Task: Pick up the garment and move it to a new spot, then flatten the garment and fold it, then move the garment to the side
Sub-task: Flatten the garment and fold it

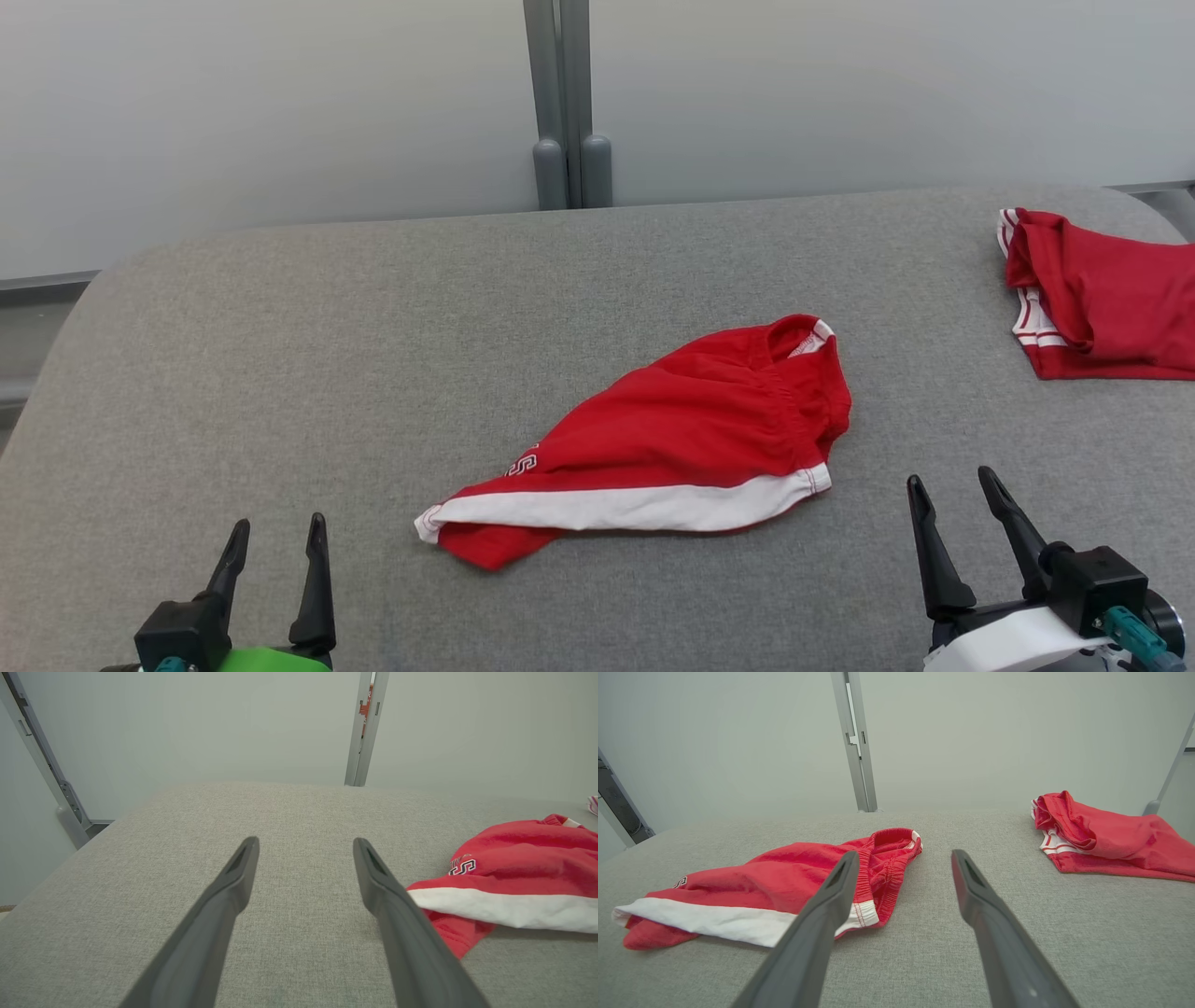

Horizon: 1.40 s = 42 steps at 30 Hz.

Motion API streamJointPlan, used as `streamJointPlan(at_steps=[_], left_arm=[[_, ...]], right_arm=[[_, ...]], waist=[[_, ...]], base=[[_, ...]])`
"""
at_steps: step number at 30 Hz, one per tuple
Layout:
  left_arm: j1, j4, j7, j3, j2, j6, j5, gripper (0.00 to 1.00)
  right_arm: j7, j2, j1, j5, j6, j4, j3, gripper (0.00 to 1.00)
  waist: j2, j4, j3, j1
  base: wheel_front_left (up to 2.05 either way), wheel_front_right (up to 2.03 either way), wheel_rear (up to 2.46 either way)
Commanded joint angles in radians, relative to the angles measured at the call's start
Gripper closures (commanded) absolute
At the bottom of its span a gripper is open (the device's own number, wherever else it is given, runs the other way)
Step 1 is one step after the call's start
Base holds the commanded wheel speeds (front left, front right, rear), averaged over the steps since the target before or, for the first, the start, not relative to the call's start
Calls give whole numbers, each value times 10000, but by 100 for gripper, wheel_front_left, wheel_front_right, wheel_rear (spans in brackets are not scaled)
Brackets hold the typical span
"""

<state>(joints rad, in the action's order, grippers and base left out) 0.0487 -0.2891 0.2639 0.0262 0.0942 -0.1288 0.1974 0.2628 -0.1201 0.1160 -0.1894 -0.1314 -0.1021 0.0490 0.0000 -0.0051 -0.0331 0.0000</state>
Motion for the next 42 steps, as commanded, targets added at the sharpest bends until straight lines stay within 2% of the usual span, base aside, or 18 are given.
streamJointPlan(at_steps=[1,42], left_arm=[[-142,-27,-2,-12,77,-32,59,0],[-296,-267,-3,-564,223,-33,193,0]], right_arm=[[23,-8,-47,47,18,-32,10,0],[23,-17,-187,-36,18,-335,94,0]], waist=[[0,2,-4,0],[0,209,125,0]], base=[[0,0,0],[0,0,0]])
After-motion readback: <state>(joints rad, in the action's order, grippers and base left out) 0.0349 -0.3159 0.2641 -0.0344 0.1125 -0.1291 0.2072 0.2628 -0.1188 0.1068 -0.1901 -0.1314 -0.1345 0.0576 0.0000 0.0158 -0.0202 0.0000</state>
